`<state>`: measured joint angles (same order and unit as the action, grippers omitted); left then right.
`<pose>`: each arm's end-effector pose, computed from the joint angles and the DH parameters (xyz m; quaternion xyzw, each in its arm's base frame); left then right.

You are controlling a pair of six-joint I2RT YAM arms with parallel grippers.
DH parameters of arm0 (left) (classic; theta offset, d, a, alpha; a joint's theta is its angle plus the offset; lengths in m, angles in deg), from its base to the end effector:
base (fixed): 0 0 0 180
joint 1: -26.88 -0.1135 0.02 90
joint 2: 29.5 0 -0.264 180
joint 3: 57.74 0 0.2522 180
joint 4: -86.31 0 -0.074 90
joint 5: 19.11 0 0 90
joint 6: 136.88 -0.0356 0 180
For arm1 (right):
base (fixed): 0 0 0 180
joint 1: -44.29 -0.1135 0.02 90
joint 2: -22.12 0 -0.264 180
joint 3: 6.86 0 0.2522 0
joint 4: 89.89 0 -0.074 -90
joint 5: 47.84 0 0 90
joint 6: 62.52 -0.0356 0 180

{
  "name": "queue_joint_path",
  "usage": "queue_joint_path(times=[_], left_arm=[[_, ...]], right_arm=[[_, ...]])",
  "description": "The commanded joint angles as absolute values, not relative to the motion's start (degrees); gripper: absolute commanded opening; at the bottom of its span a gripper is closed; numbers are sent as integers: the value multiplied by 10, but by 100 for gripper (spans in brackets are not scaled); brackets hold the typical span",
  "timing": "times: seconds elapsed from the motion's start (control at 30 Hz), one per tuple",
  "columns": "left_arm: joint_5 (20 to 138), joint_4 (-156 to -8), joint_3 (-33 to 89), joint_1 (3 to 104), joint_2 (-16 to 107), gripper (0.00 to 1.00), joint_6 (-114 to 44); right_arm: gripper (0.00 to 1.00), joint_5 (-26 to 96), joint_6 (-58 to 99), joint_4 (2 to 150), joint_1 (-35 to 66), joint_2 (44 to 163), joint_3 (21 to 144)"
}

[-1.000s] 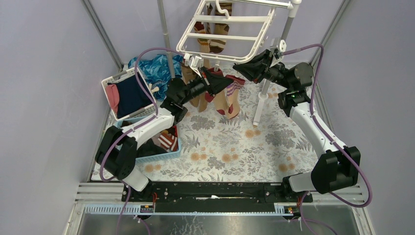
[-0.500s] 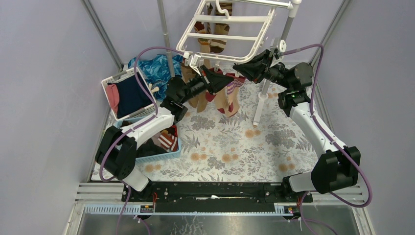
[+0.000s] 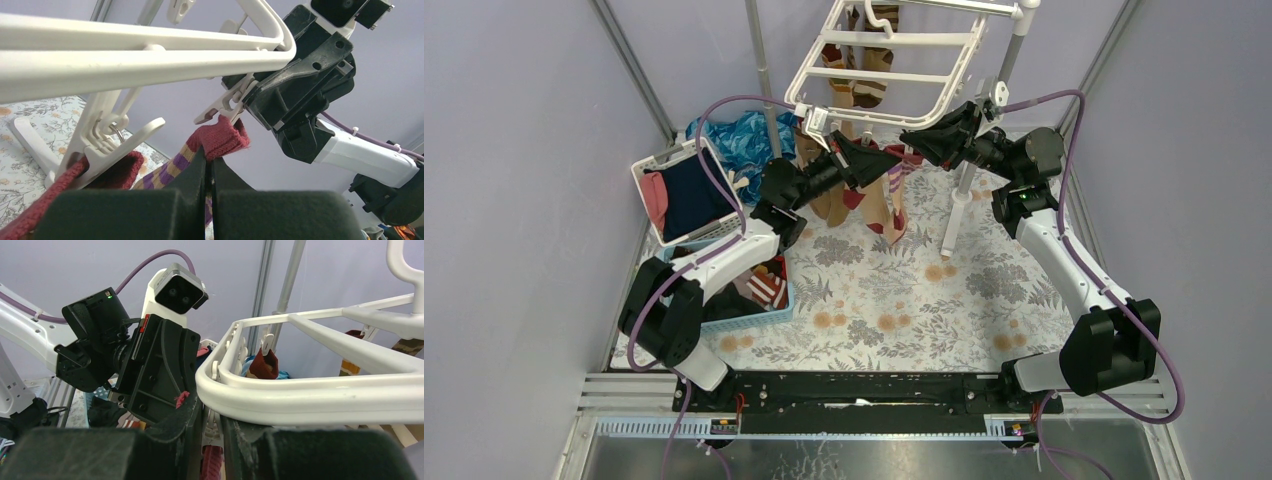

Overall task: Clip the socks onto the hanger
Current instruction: Clamp the sock onto the hanger.

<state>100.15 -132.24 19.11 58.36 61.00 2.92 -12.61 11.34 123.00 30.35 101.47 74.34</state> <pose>0.3002 -0.2042 0.3622 0.1273 0.5478 -0.6343 0.5304 0.2851 0.1007 0.4350 -0.3995 0.4195 0.4101 0.7044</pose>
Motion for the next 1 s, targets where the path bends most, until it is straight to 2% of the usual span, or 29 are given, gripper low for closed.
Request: queue_joint_path(times=[0.0,0.17,0.37,0.5,0.67,0.77,0.97], left_arm=[[1009,-1370,194,578,614,0,45],[1008,-1378,188,575,617,0,54],[1012,-1380,185,572,623,11,58],[1013,-1381,181,571,622,27,57],[1013,-1399,149,570,595,57,45],[1016,-1404,118,570,564,64,29],[1021,-1406,21,570,473,67,-36]], right_arm=[[21,-134,118,1238,298,1004,757],[49,-133,118,1239,298,1000,755],[66,-134,118,1238,298,995,753],[78,-138,117,1236,299,988,750],[97,-165,112,1240,312,966,737],[100,-191,116,1238,325,944,720],[100,-231,127,1198,354,884,664]])
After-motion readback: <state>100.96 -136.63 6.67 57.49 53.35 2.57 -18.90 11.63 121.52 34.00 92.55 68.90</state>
